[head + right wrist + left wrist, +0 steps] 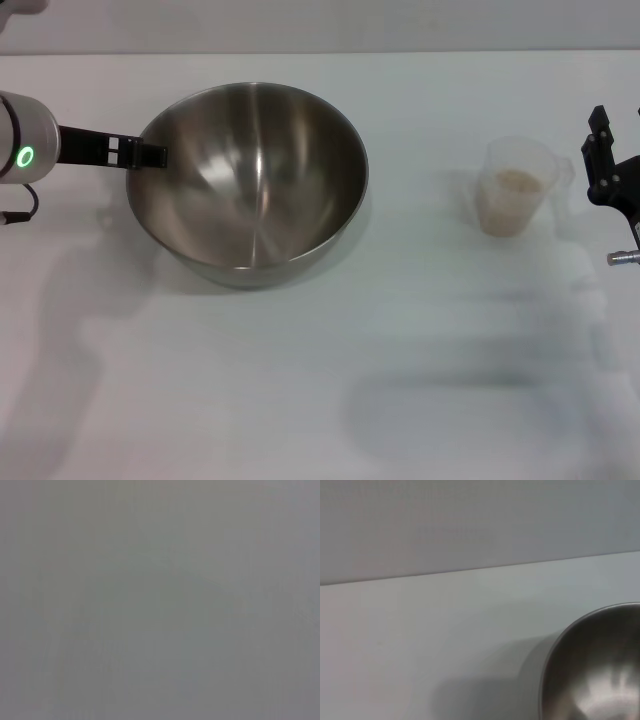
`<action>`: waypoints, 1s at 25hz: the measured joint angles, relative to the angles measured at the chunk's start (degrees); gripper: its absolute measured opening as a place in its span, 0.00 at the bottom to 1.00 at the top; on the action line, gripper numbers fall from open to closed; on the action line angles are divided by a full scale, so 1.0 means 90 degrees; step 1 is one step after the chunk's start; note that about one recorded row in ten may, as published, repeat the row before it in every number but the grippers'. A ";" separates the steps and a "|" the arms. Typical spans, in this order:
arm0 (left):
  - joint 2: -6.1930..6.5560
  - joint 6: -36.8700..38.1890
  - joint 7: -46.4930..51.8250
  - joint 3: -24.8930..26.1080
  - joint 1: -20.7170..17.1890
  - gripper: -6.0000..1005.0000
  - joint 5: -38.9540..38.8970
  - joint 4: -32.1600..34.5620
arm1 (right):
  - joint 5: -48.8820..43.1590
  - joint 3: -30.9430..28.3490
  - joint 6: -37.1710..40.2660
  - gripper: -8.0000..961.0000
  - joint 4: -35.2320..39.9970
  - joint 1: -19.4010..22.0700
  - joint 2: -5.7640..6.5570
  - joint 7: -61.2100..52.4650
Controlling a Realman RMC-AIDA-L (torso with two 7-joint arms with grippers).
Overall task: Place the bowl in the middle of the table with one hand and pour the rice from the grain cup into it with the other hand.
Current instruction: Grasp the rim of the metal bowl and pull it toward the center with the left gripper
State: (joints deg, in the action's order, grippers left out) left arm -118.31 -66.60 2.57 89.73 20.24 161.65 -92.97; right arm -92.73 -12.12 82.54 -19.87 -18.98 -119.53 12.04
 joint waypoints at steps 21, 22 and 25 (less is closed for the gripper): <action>-0.0014 0.0232 -0.0123 -0.0348 0.0087 0.80 0.0029 0.0405 | 0.0000 0.0000 -0.0001 0.50 0.0050 -0.0019 0.0020 0.0000; -0.0014 0.0235 -0.0124 -0.0352 0.0087 0.80 0.0026 0.0419 | 0.0000 0.0000 -0.0001 0.50 0.0055 -0.0019 0.0020 0.0000; -0.0020 0.0243 -0.0125 -0.0353 0.0091 0.80 -0.0005 0.0485 | 0.0000 0.0000 -0.0001 0.51 0.0058 -0.0020 0.0020 0.0000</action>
State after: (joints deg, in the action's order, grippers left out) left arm -118.49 -64.41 1.45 86.55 21.06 161.60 -88.61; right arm -92.73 -12.13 82.53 -19.35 -19.16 -119.35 12.04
